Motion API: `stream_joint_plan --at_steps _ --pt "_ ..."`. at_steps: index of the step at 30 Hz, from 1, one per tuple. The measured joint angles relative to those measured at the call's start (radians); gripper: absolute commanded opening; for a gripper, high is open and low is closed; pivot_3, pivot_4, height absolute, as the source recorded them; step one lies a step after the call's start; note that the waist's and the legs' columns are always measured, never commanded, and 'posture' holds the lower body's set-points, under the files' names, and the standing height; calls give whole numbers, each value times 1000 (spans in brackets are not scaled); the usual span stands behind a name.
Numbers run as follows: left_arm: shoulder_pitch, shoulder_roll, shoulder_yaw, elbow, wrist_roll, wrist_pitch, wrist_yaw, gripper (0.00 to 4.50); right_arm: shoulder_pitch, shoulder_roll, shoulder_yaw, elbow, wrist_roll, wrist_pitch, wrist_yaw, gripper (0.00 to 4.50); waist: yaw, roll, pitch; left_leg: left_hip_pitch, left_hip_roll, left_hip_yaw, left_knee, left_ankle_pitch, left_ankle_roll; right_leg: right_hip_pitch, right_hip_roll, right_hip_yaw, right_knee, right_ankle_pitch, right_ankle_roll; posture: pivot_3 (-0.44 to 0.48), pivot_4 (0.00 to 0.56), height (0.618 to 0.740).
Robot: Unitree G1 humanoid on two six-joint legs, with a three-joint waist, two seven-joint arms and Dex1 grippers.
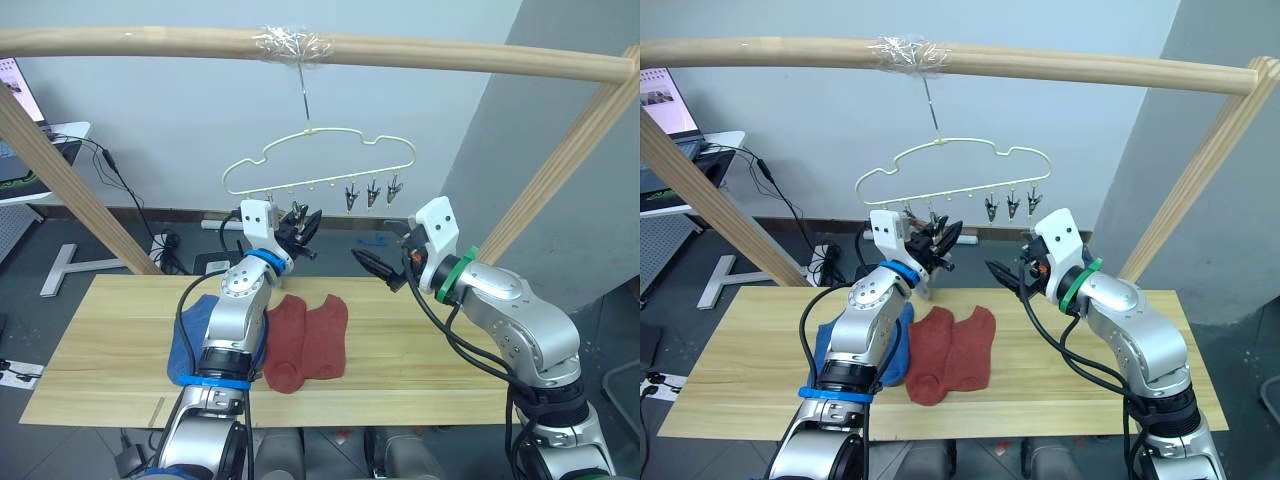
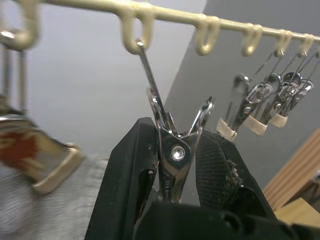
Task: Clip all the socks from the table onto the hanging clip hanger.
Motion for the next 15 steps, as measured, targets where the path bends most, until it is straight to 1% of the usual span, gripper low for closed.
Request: stream_joint_plan --at_steps 15 --pt "0 15 1 1 62 -85 43 1537 0 -1 0 0 0 -1 1 4500 2 0 0 0 0 0 1 0 0 0 0 0 0 0 0 158 146 740"
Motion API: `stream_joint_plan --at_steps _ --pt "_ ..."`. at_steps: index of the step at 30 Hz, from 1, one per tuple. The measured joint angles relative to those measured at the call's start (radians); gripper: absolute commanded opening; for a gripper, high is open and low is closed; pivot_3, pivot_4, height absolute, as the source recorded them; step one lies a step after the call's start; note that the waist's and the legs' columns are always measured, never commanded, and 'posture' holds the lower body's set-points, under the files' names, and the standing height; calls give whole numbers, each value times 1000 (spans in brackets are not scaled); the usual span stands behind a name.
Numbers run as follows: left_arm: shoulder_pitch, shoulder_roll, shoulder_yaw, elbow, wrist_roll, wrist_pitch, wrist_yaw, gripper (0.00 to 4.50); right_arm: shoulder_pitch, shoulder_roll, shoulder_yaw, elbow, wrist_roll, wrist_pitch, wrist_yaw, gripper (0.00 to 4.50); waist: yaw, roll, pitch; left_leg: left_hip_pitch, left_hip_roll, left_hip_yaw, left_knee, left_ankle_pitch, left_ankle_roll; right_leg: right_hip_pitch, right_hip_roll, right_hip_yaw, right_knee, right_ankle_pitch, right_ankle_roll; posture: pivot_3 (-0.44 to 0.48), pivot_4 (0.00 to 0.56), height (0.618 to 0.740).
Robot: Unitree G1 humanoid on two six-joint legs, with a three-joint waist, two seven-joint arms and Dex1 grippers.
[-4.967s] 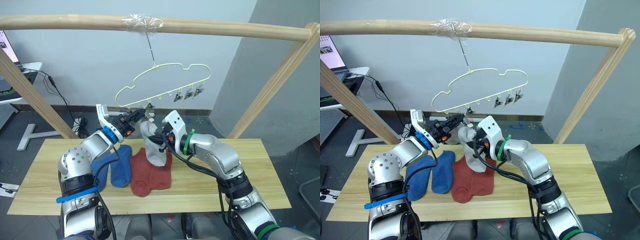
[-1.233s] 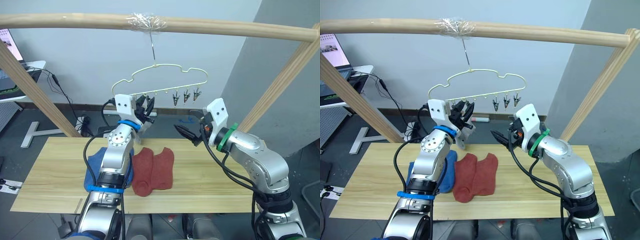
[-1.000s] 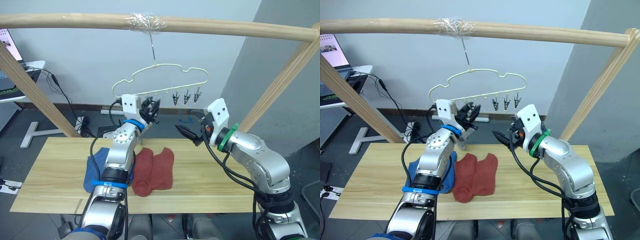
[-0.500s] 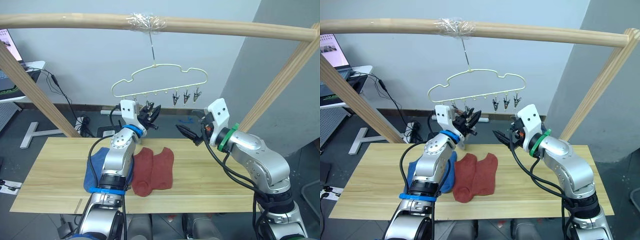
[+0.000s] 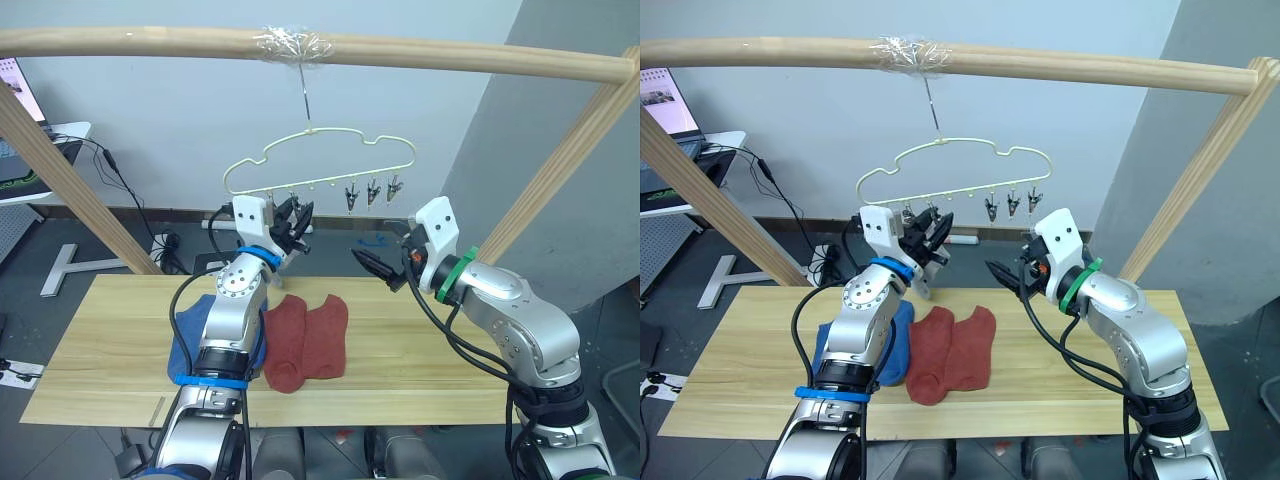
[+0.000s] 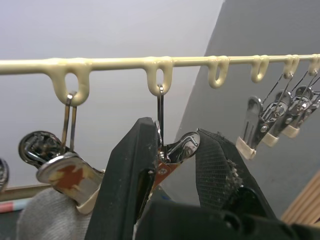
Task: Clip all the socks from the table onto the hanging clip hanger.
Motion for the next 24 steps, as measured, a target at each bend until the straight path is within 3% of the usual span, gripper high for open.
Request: stream_joint_plan --at_steps 24 --pt "0 14 -30 0 106 -24 65 1537 0 -3 -1 0 0 0 0 4500 0 0 0 0 0 0 0 0 0 0 0 0 0 0 0 158 144 740"
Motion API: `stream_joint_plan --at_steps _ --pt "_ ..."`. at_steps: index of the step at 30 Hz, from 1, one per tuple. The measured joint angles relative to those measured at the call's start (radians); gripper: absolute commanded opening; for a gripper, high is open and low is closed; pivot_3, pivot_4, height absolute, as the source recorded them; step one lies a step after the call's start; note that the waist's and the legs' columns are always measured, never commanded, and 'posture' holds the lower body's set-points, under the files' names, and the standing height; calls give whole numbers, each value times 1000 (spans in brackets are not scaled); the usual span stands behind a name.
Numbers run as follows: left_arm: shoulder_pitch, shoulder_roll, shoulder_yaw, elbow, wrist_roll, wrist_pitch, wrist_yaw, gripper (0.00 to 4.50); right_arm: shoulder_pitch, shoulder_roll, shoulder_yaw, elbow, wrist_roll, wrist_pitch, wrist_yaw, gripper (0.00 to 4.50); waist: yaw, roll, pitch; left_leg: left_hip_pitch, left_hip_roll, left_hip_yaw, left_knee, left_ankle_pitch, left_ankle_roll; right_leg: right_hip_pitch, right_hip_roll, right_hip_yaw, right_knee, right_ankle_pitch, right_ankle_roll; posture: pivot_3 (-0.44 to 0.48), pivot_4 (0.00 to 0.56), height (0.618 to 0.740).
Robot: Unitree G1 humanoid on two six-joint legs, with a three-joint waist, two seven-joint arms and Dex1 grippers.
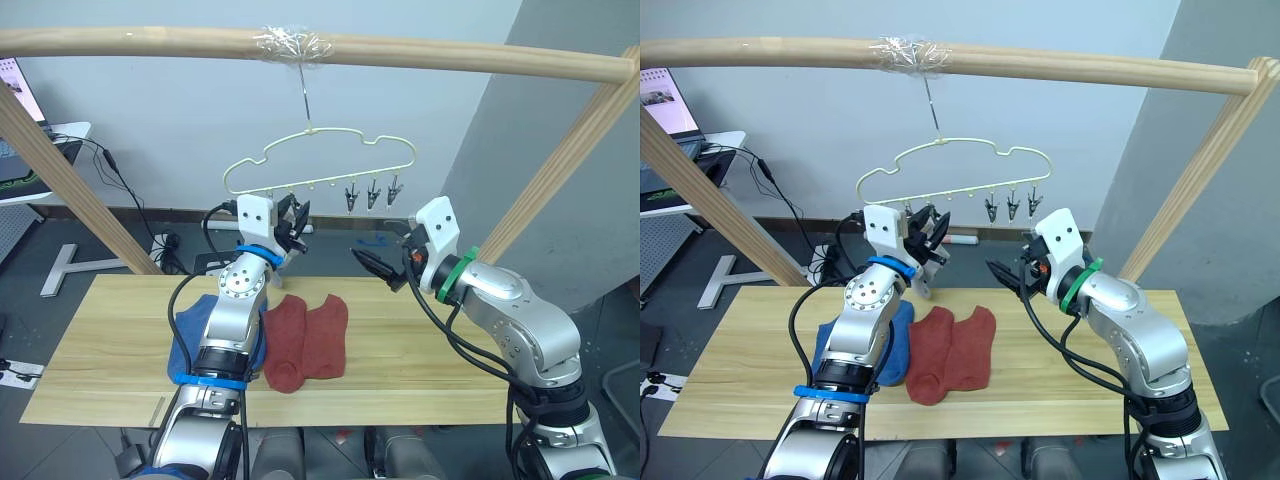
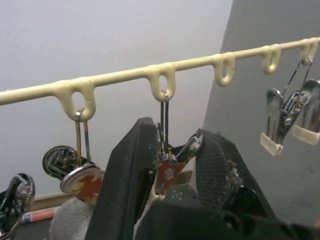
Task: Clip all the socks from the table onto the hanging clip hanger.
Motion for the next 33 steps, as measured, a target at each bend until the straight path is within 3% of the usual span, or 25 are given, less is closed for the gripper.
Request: stream_joint_plan --at_steps 8,16,23,30,33 --pt "0 0 0 0 -1 -4 0 1537 0 -1 0 0 0 0 0 4500 0 0 0 0 0 0 0 0 0 0 0 0 0 0 0 156 141 740" --pt "0 -1 1 0 -15 -17 -16 13 0 -3 0 0 0 0 0 4500 0 0 0 0 0 0 0 0 0 0 0 0 0 0 0 160 143 740" --pt "0 0 4 -1 -21 -13 -20 13 13 6 5 3 -2 -4 -1 4500 0 0 0 0 0 0 0 0 0 0 0 0 0 0 0 173 145 740" --pt "1 -17 113 -101 -310 287 -112 13 54 78 242 310 -171 -128 -29 4500 -4 -1 0 1 0 0 0 0 0 0 0 0 1 -1 1 196 147 740" --pt "-1 1 162 -142 -455 461 -158 13 22 145 278 477 -222 -186 -42 4500 -4 -1 0 1 0 0 1 0 0 1 0 0 1 -2 4 207 148 740"
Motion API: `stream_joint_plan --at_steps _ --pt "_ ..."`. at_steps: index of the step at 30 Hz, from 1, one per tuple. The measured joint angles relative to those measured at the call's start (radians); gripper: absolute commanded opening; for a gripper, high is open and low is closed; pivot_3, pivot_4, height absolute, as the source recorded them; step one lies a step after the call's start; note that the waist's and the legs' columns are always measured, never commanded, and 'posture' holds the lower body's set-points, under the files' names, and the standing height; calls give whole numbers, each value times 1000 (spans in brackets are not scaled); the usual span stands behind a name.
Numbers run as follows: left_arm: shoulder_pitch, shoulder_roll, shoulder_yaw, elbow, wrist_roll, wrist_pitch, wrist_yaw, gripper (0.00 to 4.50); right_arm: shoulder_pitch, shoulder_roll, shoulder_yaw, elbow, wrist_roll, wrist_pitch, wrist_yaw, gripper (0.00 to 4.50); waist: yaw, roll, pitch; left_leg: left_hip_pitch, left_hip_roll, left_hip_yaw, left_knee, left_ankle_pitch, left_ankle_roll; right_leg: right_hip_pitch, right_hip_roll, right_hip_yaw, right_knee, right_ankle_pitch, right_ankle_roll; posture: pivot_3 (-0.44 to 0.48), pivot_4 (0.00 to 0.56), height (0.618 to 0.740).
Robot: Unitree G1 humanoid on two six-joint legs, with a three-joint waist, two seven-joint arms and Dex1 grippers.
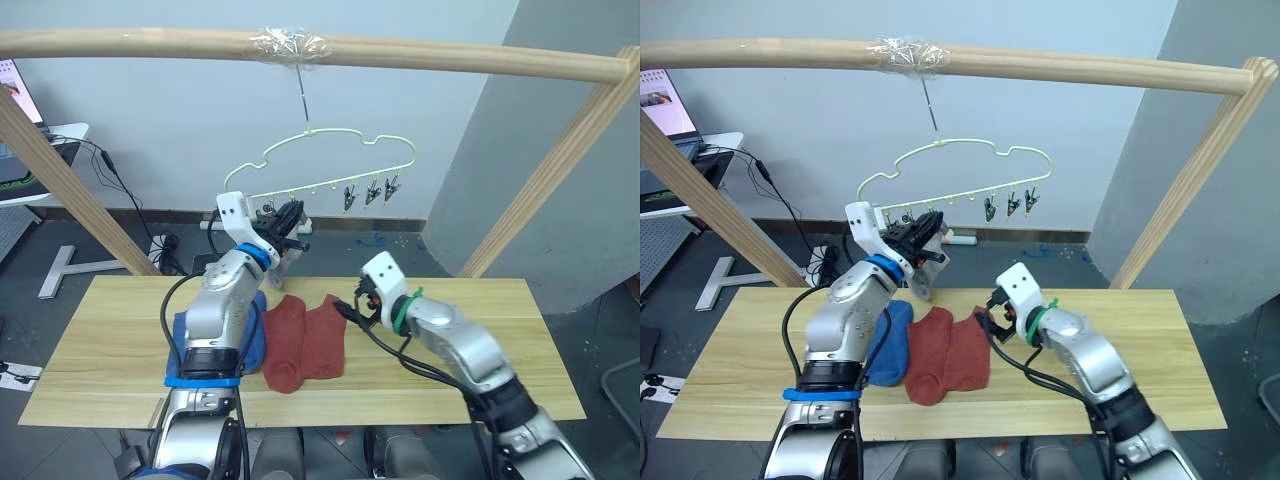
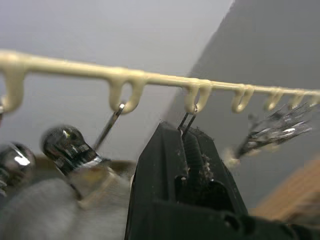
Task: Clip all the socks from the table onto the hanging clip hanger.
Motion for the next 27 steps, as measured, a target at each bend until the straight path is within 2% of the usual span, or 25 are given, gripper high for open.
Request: stream_joint_plan --at_steps 3,7,10,18,21,27 --pt "3 26 23 -29 -58 82 -14 13 -33 50 11 95 -33 -45 -2 4500 2 0 0 0 0 0 0 0 0 0 0 0 0 0 0 226 149 740" --pt "4 60 41 -60 -75 126 2 13 -133 190 14 396 -92 -107 -51 4500 0 0 0 1 1 -1 -1 0 0 0 1 0 0 1 -1 259 151 740" --pt "14 59 39 -86 -78 133 10 13 -127 260 12 528 -99 -149 -74 4500 9 0 0 0 1 -1 -2 0 0 -1 1 0 -1 3 -6 266 153 740" --pt "43 65 38 -121 -77 132 29 13 -105 293 30 576 -161 -188 -74 4500 12 0 0 1 1 0 -1 0 0 0 0 0 0 0 -1 276 157 740" --pt "45 65 37 -123 -76 131 31 0 -109 265 76 610 -228 -253 -68 3902 11 0 0 2 1 0 -1 0 0 0 1 0 0 0 -1 294 160 740" --pt "53 66 37 -131 -77 130 31 0 -88 201 102 597 -273 -337 -9 1755 13 0 0 2 1 0 -1 0 0 1 0 0 0 1 0 278 161 740"
